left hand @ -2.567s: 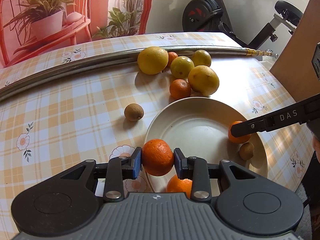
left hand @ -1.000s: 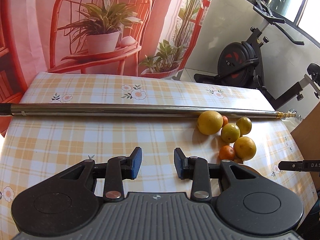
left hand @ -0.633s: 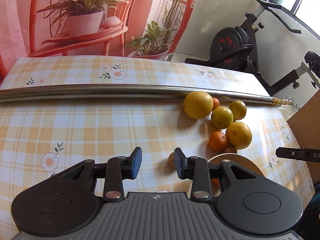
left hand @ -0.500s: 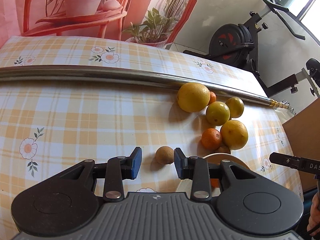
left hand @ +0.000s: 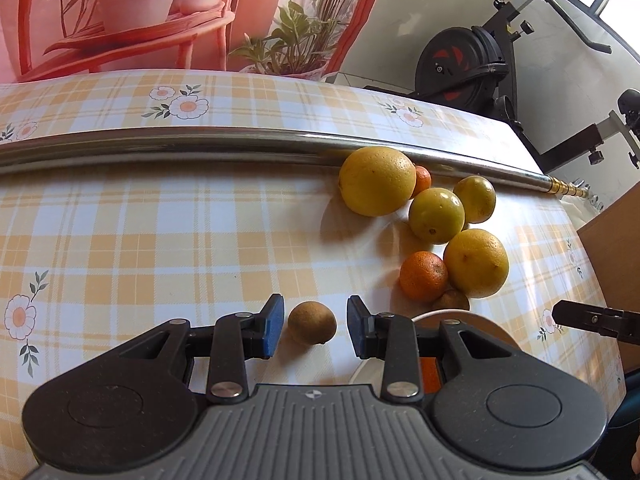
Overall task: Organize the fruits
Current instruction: 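Lower the left gripper onto a brown kiwi and close it, then grasp a large yellow lemon with the right gripper while the left holds the kiwi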
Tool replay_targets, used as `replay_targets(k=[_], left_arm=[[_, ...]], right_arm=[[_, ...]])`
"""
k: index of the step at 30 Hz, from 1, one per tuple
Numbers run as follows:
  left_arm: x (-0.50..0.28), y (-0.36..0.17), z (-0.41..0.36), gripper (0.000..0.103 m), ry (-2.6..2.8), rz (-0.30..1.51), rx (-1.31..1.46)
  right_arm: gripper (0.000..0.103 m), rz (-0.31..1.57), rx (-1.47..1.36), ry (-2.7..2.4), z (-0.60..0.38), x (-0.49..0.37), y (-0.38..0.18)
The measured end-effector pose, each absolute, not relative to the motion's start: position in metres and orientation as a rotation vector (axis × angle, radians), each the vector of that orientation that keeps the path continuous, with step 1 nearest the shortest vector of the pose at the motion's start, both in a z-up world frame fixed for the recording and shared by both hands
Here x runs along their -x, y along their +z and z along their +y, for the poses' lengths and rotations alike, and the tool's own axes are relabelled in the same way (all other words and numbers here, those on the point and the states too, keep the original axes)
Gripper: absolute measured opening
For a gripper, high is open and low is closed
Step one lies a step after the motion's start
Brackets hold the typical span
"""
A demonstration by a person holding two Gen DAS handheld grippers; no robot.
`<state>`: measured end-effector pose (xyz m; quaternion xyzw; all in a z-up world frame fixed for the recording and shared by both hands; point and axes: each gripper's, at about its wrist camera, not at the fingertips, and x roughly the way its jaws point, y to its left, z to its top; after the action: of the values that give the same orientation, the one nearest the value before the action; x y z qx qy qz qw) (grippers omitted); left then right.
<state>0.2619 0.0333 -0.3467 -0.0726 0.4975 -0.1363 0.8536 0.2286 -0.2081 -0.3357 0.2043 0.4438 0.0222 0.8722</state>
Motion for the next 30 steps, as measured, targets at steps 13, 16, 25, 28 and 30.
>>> replay_targets(k=[13, 16, 25, 28, 30], left_arm=[[-0.252, -0.346, 0.028, 0.029, -0.321, 1.011, 0.074], [-0.248, -0.34, 0.03, 0.029, -0.323, 0.984, 0.081], [-0.231, -0.323, 0.029, 0.029, -0.361, 0.923, 0.104], [-0.228, -0.32, 0.029, 0.029, -0.36, 0.913, 0.115], [-0.227, -0.319, 0.029, 0.029, -0.359, 0.906, 0.114]], right_arm=[[0.035, 0.931, -0.442, 0.04, -0.213, -0.229, -0.341], [0.035, 0.93, -0.44, 0.044, -0.213, -0.229, -0.341], [0.047, 0.905, -0.37, 0.086, -0.202, -0.241, -0.336], [0.052, 0.891, -0.323, 0.122, -0.193, -0.249, -0.333], [0.054, 0.889, -0.292, 0.14, -0.187, -0.256, -0.332]])
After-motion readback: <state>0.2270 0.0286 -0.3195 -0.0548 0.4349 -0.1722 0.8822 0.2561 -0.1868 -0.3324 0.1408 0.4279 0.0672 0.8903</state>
